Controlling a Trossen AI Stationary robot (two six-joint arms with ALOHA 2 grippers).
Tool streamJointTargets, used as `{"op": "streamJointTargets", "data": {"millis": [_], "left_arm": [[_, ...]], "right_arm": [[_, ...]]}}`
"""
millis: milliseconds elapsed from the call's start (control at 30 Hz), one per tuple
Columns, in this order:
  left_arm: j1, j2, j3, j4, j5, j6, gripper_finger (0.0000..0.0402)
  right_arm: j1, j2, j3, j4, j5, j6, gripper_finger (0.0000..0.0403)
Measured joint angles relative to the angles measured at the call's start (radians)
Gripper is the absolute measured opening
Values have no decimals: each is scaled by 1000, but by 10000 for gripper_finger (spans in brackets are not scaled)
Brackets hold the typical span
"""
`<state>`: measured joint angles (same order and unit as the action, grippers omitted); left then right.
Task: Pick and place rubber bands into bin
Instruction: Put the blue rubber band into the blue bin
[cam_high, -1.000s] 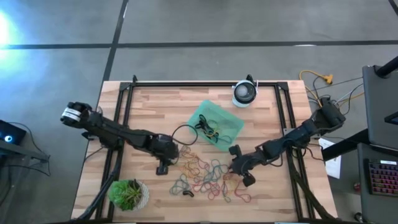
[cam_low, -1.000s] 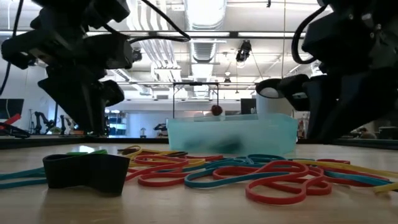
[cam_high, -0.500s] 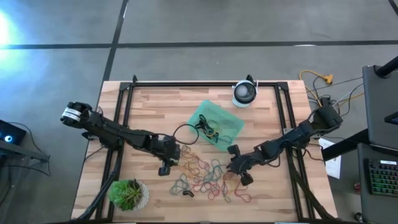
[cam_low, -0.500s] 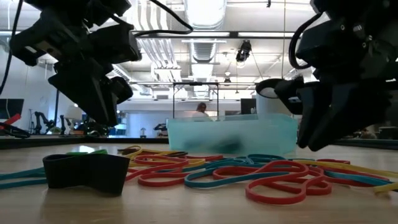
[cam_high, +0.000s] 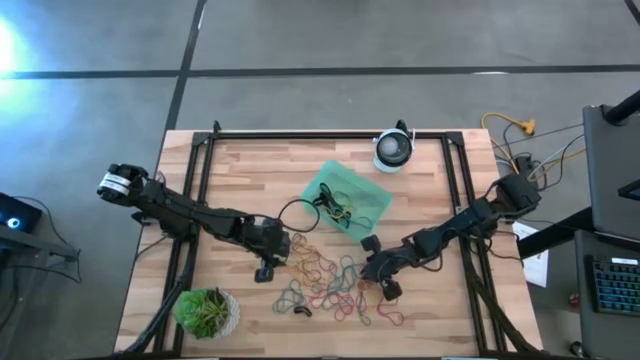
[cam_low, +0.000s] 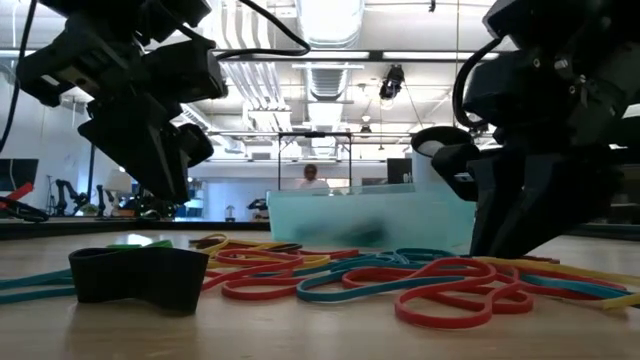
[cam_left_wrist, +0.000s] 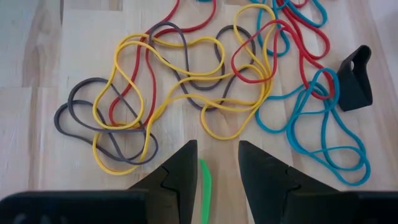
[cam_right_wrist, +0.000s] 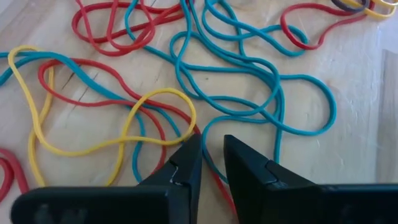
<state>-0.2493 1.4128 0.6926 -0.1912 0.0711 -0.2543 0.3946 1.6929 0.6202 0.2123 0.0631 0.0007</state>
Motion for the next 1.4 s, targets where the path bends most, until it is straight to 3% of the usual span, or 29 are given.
{"op": "streamJointTargets", "data": {"millis": [200, 667, 1400], "left_arm": [[0, 0, -2, 0, 0, 0, 101], [0, 1, -7, 12, 0, 0, 101], [0, 1, -10, 57, -5, 8, 101]], "right_arm": [[0, -15, -2, -20, -7, -35, 12], [0, -94, 29, -82, -5, -62, 9], [4, -436, 94, -187, 208, -370, 8]]}}
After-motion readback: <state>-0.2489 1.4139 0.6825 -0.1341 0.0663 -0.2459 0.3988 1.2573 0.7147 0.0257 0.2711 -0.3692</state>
